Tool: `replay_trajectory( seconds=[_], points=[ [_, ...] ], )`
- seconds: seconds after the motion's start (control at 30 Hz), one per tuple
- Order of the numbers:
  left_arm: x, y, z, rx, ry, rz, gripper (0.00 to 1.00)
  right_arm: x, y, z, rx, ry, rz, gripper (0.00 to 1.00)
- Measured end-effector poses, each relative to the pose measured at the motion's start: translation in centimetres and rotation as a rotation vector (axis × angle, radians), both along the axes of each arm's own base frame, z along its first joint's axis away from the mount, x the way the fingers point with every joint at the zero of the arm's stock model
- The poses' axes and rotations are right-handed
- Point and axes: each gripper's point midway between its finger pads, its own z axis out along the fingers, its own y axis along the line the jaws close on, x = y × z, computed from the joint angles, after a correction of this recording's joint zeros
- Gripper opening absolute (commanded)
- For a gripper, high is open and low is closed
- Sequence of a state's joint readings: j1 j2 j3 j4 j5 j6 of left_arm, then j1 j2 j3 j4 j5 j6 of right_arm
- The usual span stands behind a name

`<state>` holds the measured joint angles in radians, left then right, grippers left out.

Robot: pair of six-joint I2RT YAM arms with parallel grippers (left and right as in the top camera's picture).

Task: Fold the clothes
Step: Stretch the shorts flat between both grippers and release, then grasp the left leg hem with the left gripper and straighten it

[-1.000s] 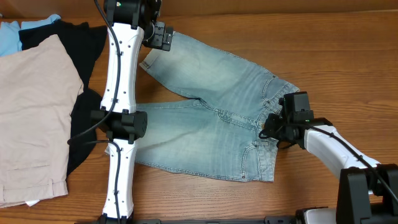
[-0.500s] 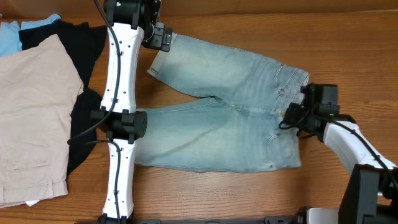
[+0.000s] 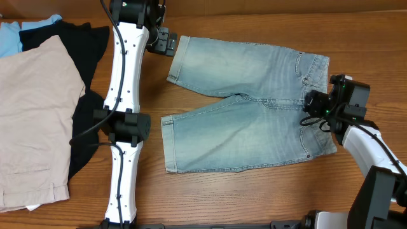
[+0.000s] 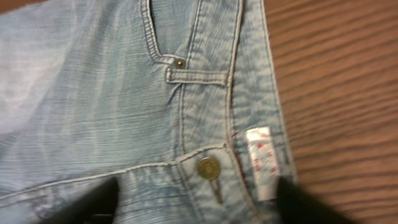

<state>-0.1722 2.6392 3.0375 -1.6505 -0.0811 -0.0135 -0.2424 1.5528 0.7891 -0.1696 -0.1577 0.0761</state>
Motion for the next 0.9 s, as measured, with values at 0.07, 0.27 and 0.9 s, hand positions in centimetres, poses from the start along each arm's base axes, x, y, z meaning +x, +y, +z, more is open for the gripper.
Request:
replay_trajectory(
  seconds=[0.07, 0.27, 0.9],
  points=[
    [0.1, 0.1, 0.3, -0.001, -0.008, 0.003, 1.00, -0.4, 0.7, 0.2, 0.059, 0.028, -0.010, 1.00],
    [-0.7, 0.4, 3.4, -0.027, -0.061, 0.044, 1.00, -1.3, 1.9, 7.7, 0.151, 0.031, -0.033, 1.00],
    [-8.7, -2.2, 16.7, -0.290, -0.185, 0.065, 1.00, -16.5, 2.3, 18.8, 0.172, 0.202, -0.358, 1.00]
  ],
)
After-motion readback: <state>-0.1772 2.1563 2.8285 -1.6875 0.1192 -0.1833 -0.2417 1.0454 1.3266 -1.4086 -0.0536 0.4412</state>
